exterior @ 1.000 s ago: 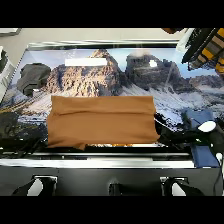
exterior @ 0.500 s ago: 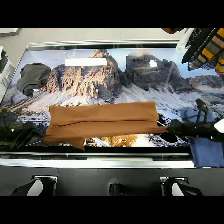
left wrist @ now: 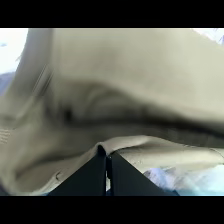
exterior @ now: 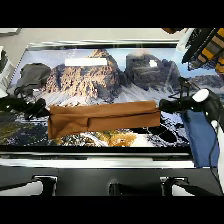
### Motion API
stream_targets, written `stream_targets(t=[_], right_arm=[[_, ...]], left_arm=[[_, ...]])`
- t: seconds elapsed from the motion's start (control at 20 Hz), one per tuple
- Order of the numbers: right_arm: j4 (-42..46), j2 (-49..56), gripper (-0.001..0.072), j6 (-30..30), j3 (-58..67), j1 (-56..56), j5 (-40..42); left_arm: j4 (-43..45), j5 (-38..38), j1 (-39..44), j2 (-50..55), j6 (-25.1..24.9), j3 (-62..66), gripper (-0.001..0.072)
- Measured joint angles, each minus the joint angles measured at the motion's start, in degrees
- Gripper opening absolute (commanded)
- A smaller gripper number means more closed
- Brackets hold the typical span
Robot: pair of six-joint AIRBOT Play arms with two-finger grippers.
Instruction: Fold the clothes and pants, and hang the long-sleeved shirts on hangers.
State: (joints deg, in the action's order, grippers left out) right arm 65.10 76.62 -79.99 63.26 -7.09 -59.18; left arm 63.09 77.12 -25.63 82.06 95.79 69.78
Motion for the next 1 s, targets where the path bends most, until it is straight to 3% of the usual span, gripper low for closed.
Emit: stream_targets(t=[0.25,0.3,0.35,0.4,0.45,0.5,0.8,1.0], right_arm=[[2.9,8.4,0.0032,-3.5,7.0,1.7,1.5],[2.5,9.8,0.0050,-3.9,7.7,1.8,1.7],[1.8,11.0,0.0143,-4.2,8.1,1.8,1.7],[0.8,11.9,0.0282,-4.5,8.4,1.9,1.8],[-0.2,12.7,0.0352,-5.0,8.7,1.9,1.7],[-0.9,13.2,0.0378,-5.7,9.4,1.7,1.0],[-3.8,15.1,0.0497,-7.3,14.0,-6.7,-7.2],[-9.0,19.1,0.0498,-2.2,14.7,-11.1,-13.6]], left_arm=[[0.0,-0.1,2.3,12.9,-0.3,11.8,0.0021],[0.0,-0.1,2.7,14.8,-0.3,13.1,0.0065],[0.0,-0.2,3.0,16.2,-0.5,14.0,0.0201],[0.0,-0.2,3.2,17.3,-0.5,14.6,0.0365],[0.1,-0.2,3.4,18.1,-0.4,15.2,0.0435],[0.3,-0.2,3.5,18.5,-0.4,15.8,0.0461],[5.5,0.9,3.3,15.0,-0.4,19.6,0.0464],[7.9,1.2,3.3,10.9,-0.4,20.3,0.0464]])
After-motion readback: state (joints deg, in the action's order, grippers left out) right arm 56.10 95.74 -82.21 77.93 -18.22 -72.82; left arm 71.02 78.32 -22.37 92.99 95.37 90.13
